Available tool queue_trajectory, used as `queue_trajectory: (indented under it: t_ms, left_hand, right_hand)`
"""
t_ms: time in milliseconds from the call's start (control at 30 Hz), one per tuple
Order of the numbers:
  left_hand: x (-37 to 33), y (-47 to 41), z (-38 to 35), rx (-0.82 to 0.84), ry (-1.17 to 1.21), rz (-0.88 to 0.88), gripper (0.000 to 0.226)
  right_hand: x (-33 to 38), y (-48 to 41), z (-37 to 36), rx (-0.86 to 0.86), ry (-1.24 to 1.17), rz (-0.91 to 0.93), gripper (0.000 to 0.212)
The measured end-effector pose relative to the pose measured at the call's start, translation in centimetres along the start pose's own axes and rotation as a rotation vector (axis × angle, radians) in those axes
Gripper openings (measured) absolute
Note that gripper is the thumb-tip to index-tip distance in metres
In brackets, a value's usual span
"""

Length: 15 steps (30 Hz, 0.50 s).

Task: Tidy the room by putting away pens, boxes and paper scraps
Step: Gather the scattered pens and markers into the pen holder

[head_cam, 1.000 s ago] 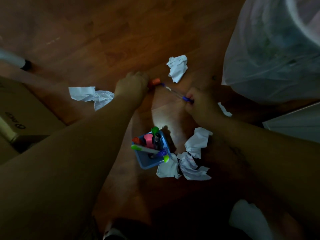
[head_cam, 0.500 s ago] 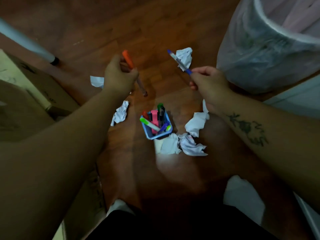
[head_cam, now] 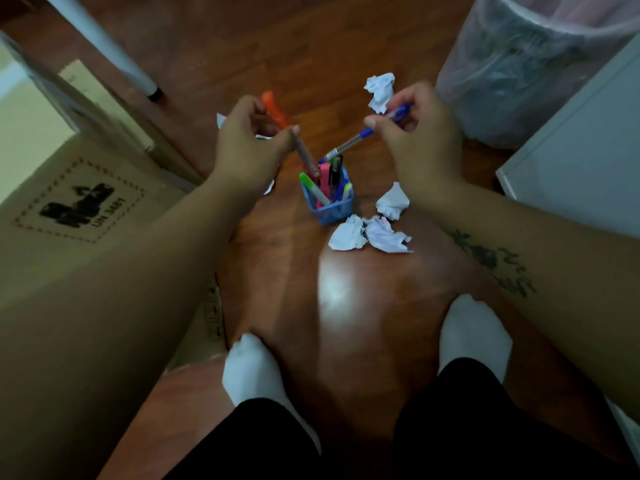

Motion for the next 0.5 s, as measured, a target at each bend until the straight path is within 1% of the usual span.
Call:
queue_trajectory:
  t_ms: [100, 167, 233, 333, 500]
  left_hand:
    - [1.2, 2.0, -0.3, 0.029, -0.090, -0.013, 0.022]
    - [1.7, 2.8, -0.7, 0.028, -0.154, -0.036, 0.025]
    - [1.9, 3.4, -1.1, 0.022, -0.187, -0.064, 0.025]
    - [1.8, 3.8, -1.7, 0.043, -0.234, -0.095, 0.023]
    - [1.6, 2.9, -2.1, 0.071, -0.233, -0.112, 0.021]
  right_hand:
    - [0.2, 2.3, -0.1, 0.087, 0.120, 0.162, 0.021]
    - [0.1, 3.2, -0.5, 0.150, 0.140, 0.206, 0.019]
    - [0.0, 3.8, -0.9, 0.204, 0.173, 0.207, 0.019]
    - [-0.4, 4.0, -1.6, 0.233, 0.204, 0.192, 0.023]
    - [-1.1, 3.1, -2.7, 0.262, 0.116, 0.059, 0.022]
Point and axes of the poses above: each hand's wrist, its own y-axis away from the middle knuckle, its own z-axis out of the back of the hand, x = y × z, the point moved 5 cm from there along -y, towards the middle knuckle, and after that the axes turned 13 degrees about -x, right-handed, at the moved point
